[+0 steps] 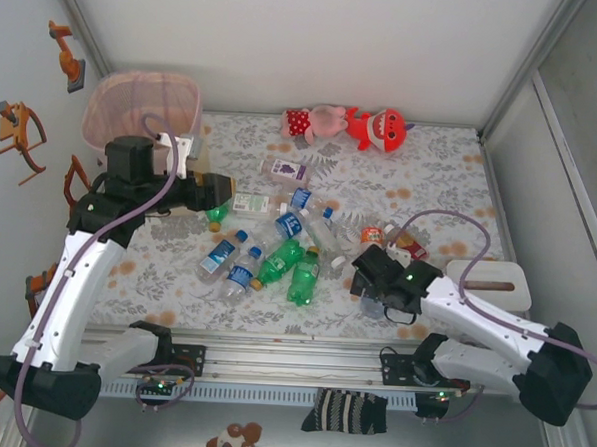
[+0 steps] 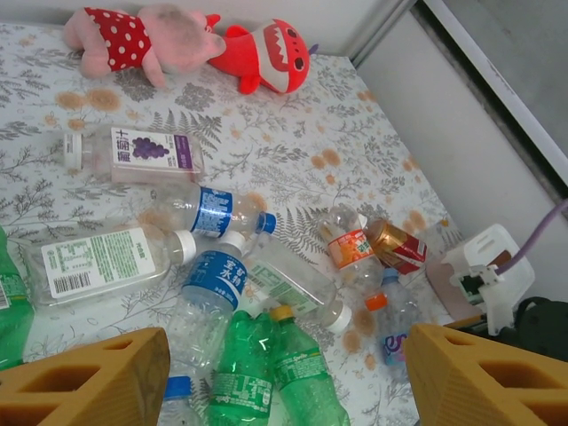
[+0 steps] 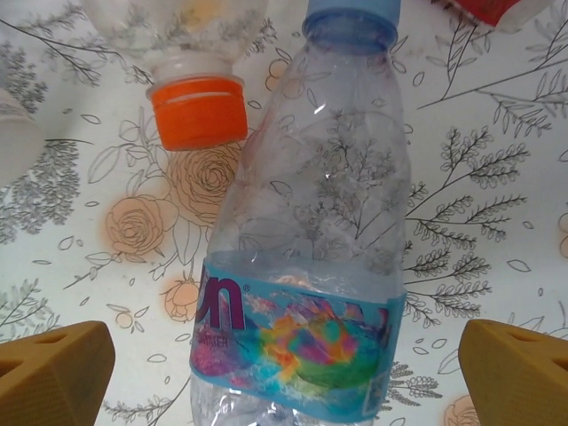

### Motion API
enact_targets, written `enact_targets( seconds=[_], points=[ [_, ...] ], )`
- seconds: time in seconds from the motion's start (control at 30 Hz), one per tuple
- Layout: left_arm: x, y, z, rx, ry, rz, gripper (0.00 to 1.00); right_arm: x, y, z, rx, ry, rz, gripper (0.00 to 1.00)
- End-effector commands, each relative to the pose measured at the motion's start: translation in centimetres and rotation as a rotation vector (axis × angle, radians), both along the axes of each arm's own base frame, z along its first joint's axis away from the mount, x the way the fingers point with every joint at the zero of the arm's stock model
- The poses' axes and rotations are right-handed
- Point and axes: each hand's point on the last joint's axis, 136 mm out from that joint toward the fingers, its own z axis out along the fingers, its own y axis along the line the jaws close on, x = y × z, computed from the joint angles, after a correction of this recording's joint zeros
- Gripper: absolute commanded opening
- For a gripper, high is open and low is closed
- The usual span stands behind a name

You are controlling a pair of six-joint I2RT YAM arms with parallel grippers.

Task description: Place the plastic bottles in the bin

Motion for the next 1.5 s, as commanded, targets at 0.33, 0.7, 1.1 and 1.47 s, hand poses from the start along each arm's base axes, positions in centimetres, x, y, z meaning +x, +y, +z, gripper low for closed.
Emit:
enact_targets(
  seconds=[0.33,0.7,1.1,1.47],
  points=[
    [-0.5,-0.4,-1.0,-0.016,0.013,-0.010,0.70,-0.2,-0.9,-4.1,-0.078,0.059,-0.102,0.90],
    [-0.6,-0.5,-1.6,-0.015,0.020,0.002,0.70,-0.6,-1.6,-3.9,-0.086,0.056,-0.103,0.76],
    [0.1,-1.6,-1.0,-0.047,0.001,-0.008,0.69,-1.3,-3.2,-1.0,-0.087,0.006,-0.102,0.68],
    [-1.4,-5.3,2.0,-0.135,-0.140,-0.149,0.69,1.1,0.6,8.2,0.178,-0.321,0.186,0.62]
  ],
)
